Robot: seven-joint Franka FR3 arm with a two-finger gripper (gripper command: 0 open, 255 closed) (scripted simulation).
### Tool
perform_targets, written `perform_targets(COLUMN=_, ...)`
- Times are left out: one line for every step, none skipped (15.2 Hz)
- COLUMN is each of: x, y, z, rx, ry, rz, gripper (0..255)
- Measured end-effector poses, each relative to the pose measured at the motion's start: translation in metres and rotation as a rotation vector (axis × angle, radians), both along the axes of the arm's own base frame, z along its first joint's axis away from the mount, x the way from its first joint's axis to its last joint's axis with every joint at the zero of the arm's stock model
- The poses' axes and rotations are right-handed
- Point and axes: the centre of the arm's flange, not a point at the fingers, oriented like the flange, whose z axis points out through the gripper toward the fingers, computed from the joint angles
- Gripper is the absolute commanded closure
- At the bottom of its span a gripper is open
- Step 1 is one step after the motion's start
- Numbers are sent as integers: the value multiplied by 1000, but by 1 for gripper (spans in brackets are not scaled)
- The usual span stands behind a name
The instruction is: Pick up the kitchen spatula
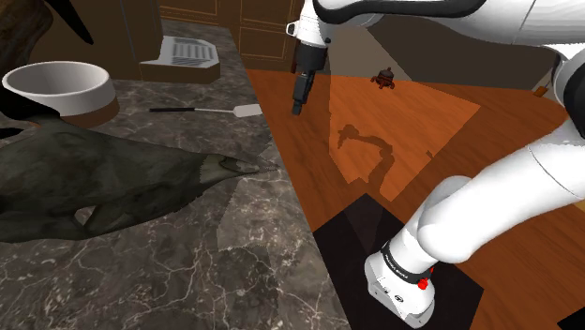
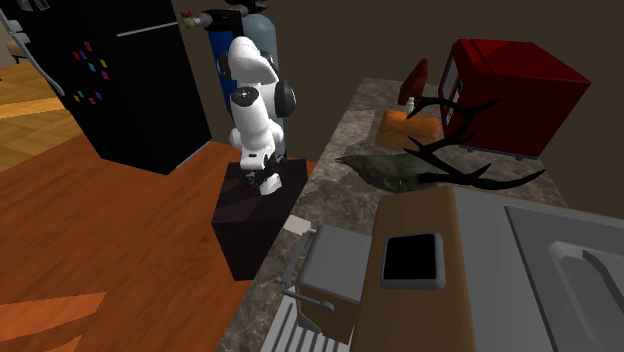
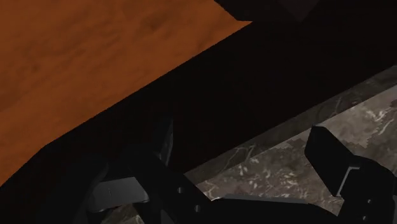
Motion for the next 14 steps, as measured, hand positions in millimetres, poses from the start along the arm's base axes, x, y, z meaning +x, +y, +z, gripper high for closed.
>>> perform_targets(x=10, y=6, z=0, rx=0, ry=-7, rz=29, gripper=0)
perform_targets(x=20, y=15, z=-1, rx=-1, ry=-16, rz=57, gripper=0)
perform_targets(x=30, y=22, z=-2, rx=-1, ry=-24, rz=86, gripper=0)
perform_targets(x=41, y=30, z=-3, rx=-1, ry=-32, rz=114, gripper=0)
perform_targets(x=49, y=38, z=-4, rx=-2, ry=-40, rz=143, gripper=0)
perform_targets(x=56, y=48, z=-5, rx=-2, ry=-48, rz=171, gripper=0)
perform_targets(x=64, y=59, z=-3, rx=-2, ry=-56, rz=200, gripper=0)
perform_targets(x=75, y=70, z=-3, rx=-2, ry=-64, rz=228, gripper=0)
perform_targets(x=83, y=79, z=-6, rx=-2, ry=-72, rz=257, gripper=0)
perform_targets(x=90, y=88, z=-7, rx=-2, ry=-79, rz=285, gripper=0)
perform_targets(x=98, y=98, z=-5, rx=-3, ry=-87, rz=314, gripper=0)
perform_targets(x=106, y=109, z=-5, rx=-3, ry=-95, rz=342, gripper=0)
perform_targets(x=111, y=119, z=-4, rx=-3, ry=-103, rz=371, gripper=0)
perform_targets(x=117, y=129, z=-4, rx=-3, ry=-112, rz=399, gripper=0)
